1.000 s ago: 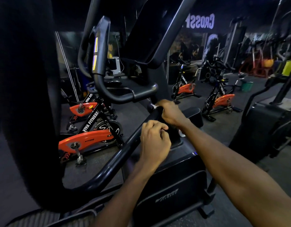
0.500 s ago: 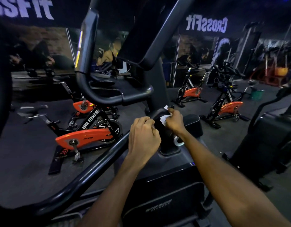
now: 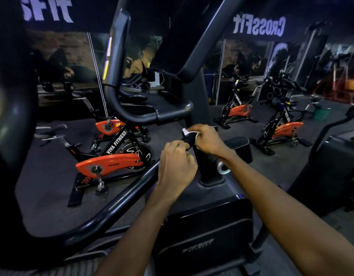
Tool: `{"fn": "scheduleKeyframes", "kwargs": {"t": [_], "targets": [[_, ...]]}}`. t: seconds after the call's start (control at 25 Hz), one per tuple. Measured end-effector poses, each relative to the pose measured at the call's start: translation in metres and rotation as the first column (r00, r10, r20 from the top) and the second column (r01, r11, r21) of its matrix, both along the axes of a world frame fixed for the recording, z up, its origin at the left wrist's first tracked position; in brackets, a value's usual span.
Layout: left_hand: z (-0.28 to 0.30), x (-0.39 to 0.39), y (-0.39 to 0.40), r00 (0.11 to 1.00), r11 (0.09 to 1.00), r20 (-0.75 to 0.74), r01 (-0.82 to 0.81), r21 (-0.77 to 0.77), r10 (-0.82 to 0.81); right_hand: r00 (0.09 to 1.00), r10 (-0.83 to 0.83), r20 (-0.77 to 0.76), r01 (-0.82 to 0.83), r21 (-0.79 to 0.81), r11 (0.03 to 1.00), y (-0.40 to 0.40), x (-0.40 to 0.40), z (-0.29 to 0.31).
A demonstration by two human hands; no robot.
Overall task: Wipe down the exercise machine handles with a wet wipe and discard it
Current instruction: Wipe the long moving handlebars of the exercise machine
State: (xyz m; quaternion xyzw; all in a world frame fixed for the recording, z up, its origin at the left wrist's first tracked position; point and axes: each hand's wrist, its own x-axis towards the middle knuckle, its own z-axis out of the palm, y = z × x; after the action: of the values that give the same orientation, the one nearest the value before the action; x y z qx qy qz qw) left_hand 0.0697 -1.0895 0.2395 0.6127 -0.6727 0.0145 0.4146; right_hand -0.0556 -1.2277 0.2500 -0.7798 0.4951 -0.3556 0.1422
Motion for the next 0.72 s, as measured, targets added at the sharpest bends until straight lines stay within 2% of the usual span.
{"fn": "scheduleKeyframes", "kwargs": {"t": [0.16, 0.24, 0.36, 0.44, 0.52, 0.6, 0.64, 0.72], "targets": [[-0.006, 0.008, 0.02, 0.999, 0.999, 0.035, 0.009, -0.05, -0.007, 0.983, 0.064, -0.174, -0.078, -0.073, 0.994, 0.024, 0.009, 0.006], [-0.018, 0.014, 0.035, 0.996, 0.992, 0.0, 0.089, -0.094, -0.089, 0.955, 0.117, -0.273, -0.143, -0.077, 0.987, 0.042, 0.025, 0.004], [-0.052, 0.017, 0.066, 0.947, 0.961, -0.166, 0.277, -0.011, -0.275, 0.99, 0.072, -0.119, -0.078, -0.048, 0.996, 0.069, 0.04, -0.003], [-0.076, 0.024, 0.086, 0.879, 0.92, -0.357, 0.377, 0.109, -0.317, 0.993, 0.07, -0.097, -0.075, -0.044, 0.996, 0.089, 0.048, -0.012], [-0.089, 0.043, 0.098, 0.788, 0.872, -0.57, 0.428, 0.238, -0.232, 0.996, 0.061, -0.065, -0.066, -0.069, 0.995, 0.114, 0.066, -0.019], [-0.098, 0.072, 0.105, 0.691, 0.816, -0.722, 0.442, 0.372, -0.046, 0.999, 0.035, 0.013, -0.033, -0.132, 0.991, 0.144, 0.087, -0.029], [-0.101, 0.089, 0.112, 0.63, 0.793, -0.775, 0.451, 0.409, 0.042, 0.998, 0.048, 0.04, -0.041, -0.172, 0.984, 0.161, 0.098, -0.035], [-0.105, 0.12, 0.124, 0.458, 0.783, -0.879, 0.494, 0.378, 0.135, 0.992, 0.065, 0.106, -0.042, -0.199, 0.979, 0.188, 0.118, -0.044]]}}
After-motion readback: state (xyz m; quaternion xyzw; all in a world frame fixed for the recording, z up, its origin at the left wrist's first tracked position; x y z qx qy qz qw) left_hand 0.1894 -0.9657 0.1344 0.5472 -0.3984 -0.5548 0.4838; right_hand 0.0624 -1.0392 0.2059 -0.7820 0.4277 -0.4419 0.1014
